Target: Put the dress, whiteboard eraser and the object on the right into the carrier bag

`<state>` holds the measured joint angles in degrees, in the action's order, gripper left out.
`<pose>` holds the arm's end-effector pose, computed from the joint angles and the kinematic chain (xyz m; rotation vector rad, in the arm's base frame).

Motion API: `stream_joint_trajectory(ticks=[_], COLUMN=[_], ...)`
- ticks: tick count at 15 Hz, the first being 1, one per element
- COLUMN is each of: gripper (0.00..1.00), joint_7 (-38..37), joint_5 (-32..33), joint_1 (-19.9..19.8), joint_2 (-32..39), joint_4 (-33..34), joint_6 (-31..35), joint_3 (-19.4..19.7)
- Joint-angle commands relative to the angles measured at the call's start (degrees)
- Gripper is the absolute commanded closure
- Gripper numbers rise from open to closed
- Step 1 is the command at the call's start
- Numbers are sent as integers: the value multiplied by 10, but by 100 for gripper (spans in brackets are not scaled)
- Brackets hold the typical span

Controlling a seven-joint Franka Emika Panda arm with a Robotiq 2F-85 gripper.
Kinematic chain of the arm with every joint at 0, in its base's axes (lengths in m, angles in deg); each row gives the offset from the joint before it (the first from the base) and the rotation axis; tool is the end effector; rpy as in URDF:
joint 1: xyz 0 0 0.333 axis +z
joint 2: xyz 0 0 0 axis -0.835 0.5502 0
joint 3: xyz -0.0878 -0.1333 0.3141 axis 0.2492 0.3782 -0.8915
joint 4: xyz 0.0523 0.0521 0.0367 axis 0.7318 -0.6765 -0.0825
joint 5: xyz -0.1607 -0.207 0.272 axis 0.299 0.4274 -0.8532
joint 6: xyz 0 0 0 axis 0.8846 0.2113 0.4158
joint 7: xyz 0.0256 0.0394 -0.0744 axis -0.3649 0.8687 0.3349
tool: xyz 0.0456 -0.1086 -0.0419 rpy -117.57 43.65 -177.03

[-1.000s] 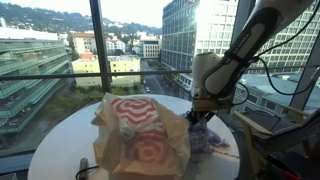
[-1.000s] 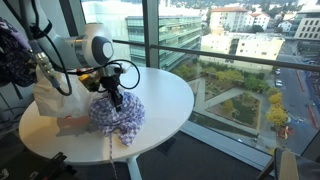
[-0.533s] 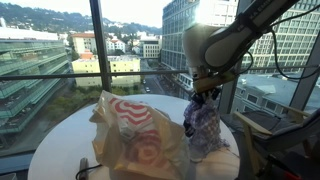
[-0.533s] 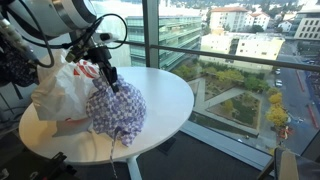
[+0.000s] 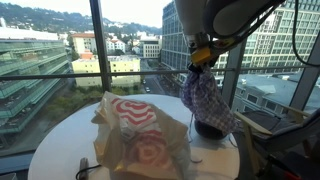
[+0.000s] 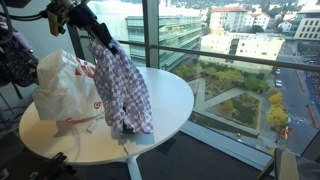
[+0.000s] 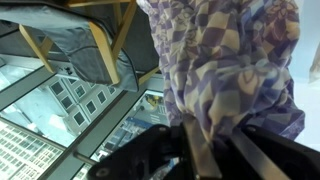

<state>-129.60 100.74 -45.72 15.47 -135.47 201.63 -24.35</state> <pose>0.4326 0.1484 0.4664 2.5088 -0.4029 0.4631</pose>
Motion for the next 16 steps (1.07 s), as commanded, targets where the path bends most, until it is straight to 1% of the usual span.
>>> stream_joint_trajectory(ticks=[1,5,8,13,16], gripper=[97,97,97,97,97], joint_7=[-38,-59,-61,-43,-21], joint_5=[52,70,76,76,55], joint_1=[-14,-15,-3,37,68], joint_2=[14,25,7,-56,-85], joint_4=[26,35,45,82,117], joint_6=[16,33,31,27,43], joint_3=[-6,-3,-13,-60,-92])
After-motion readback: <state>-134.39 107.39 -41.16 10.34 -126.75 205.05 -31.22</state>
